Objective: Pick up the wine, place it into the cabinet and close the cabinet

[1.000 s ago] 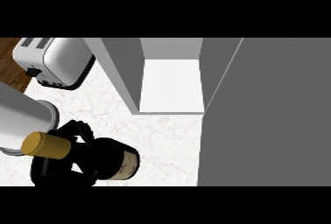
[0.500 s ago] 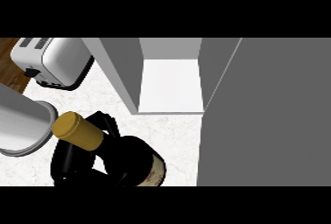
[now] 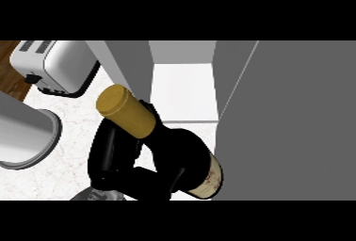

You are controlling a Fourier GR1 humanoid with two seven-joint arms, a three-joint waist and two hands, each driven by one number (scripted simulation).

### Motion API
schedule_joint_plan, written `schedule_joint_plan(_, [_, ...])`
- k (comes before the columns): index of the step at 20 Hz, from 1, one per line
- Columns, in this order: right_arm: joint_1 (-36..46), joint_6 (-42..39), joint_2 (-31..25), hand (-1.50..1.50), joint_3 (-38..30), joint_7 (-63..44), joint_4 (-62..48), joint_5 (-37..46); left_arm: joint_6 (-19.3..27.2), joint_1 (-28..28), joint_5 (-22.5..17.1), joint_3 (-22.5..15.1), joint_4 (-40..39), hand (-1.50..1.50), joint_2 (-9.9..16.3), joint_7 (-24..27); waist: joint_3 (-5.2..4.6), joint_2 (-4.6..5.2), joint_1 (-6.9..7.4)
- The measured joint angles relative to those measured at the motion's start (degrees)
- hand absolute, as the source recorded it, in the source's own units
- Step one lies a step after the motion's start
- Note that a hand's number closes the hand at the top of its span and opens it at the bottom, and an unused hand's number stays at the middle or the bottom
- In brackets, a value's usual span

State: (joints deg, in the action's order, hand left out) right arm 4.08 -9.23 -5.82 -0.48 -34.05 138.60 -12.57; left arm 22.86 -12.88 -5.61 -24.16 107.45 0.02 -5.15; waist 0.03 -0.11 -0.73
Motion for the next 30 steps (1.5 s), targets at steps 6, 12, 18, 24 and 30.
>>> schedule_joint_plan(6, [-0.15,-0.57,-0.01,-1.50,-0.43,-0.06,0.03,-0.41,9.44,-8.99,1.22,-3.72,-5.40,1.50,0.00,-2.32,0.00,0.00,-0.19])
schedule_joint_plan(12, [-1.15,-1.95,-0.38,-1.50,-1.73,1.11,-0.34,-0.77,13.14,-14.86,0.36,-2.92,-11.09,1.50,0.00,-1.80,-0.02,0.04,-0.08])
schedule_joint_plan(18, [1.88,0.18,-0.54,-1.50,-0.43,-2.42,0.01,-0.81,16.36,-18.67,0.74,-3.88,-15.98,1.50,-0.01,-0.49,-0.03,0.03,-0.04])
schedule_joint_plan(24, [2.24,0.57,-0.23,-1.50,0.63,-2.14,-0.03,-0.55,19.45,-18.44,-4.06,-5.60,-19.89,1.50,-0.01,4.84,-0.05,0.08,-0.10])
schedule_joint_plan(30, [-0.43,-1.43,-0.79,-1.50,-1.22,-0.12,0.00,-0.88,20.86,-17.63,-8.25,-5.45,-21.55,1.50,-0.01,9.83,-0.04,0.06,-0.12])
